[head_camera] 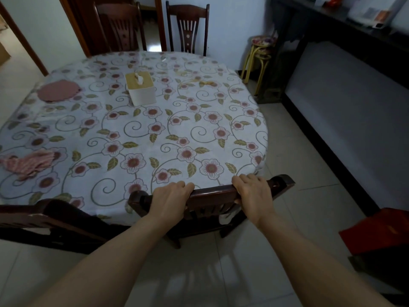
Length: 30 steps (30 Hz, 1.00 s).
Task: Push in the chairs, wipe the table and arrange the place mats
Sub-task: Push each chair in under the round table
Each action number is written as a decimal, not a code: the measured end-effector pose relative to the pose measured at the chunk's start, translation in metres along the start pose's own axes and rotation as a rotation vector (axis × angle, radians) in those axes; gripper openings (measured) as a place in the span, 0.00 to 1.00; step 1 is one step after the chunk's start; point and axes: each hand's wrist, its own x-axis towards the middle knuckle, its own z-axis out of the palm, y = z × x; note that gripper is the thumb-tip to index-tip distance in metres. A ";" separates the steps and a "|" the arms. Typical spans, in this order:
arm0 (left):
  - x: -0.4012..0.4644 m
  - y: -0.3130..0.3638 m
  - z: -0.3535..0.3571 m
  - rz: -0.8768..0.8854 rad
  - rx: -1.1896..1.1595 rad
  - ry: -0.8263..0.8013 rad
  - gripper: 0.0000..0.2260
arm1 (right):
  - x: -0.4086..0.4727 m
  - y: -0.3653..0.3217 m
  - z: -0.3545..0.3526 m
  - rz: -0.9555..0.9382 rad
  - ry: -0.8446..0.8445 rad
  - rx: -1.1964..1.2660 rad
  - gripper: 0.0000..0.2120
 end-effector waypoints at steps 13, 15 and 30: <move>0.001 0.004 -0.006 -0.048 0.039 -0.086 0.13 | -0.006 -0.004 0.003 0.106 -0.068 -0.054 0.13; -0.001 0.003 -0.008 -0.048 0.028 -0.099 0.12 | -0.007 -0.004 0.000 0.103 -0.112 -0.060 0.16; -0.018 0.008 -0.051 0.076 -0.059 -0.012 0.24 | -0.038 -0.042 -0.058 0.222 -0.148 0.078 0.33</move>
